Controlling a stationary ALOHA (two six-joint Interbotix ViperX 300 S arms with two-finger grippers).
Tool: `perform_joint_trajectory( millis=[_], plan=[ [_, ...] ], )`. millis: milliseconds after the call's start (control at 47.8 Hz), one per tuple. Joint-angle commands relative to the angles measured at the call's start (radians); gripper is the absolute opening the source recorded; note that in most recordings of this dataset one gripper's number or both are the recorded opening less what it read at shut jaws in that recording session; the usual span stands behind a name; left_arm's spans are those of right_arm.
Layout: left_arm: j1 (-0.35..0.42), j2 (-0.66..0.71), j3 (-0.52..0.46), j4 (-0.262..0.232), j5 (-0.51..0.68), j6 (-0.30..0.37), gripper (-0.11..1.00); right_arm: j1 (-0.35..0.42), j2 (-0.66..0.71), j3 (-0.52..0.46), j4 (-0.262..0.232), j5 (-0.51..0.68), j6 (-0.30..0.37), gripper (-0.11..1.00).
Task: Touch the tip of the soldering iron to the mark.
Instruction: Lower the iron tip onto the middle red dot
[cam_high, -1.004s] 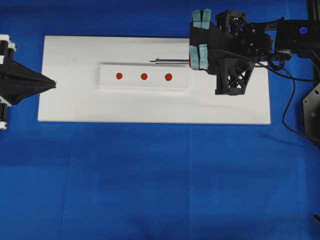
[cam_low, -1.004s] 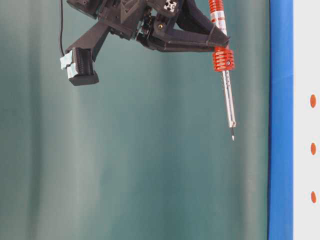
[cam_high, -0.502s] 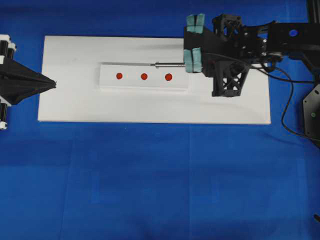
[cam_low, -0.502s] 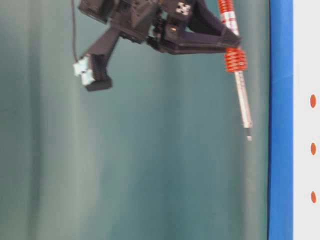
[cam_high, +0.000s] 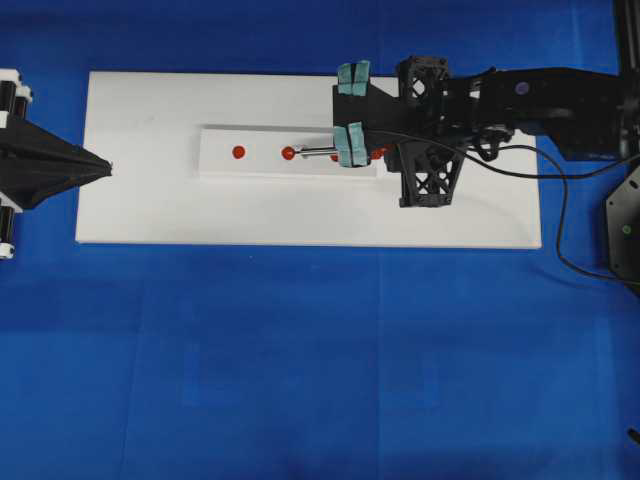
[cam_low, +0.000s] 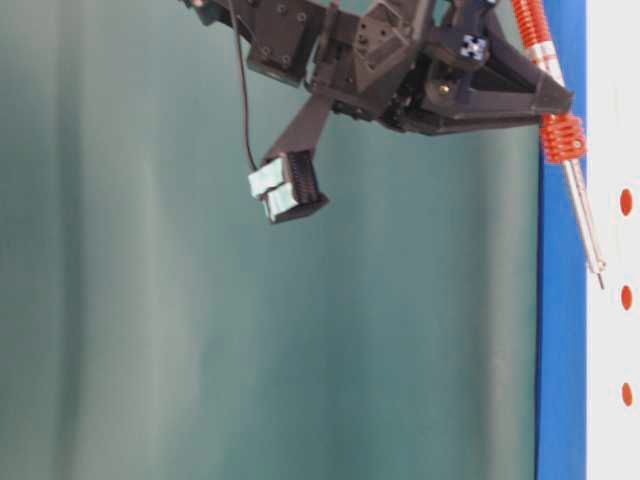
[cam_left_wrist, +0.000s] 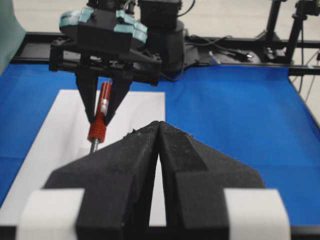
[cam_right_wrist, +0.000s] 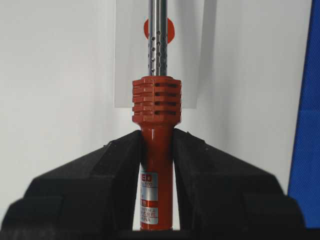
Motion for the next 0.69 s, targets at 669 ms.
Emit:
perform_joint_trajectory(
  millis=[669],
  plan=[
    [-0.002, 0.005, -0.011, 0.002, -0.008, -0.002, 0.02, -0.005, 0.032, -0.031, 0.002, -0.017, 0.000, 0.07]
  ],
)
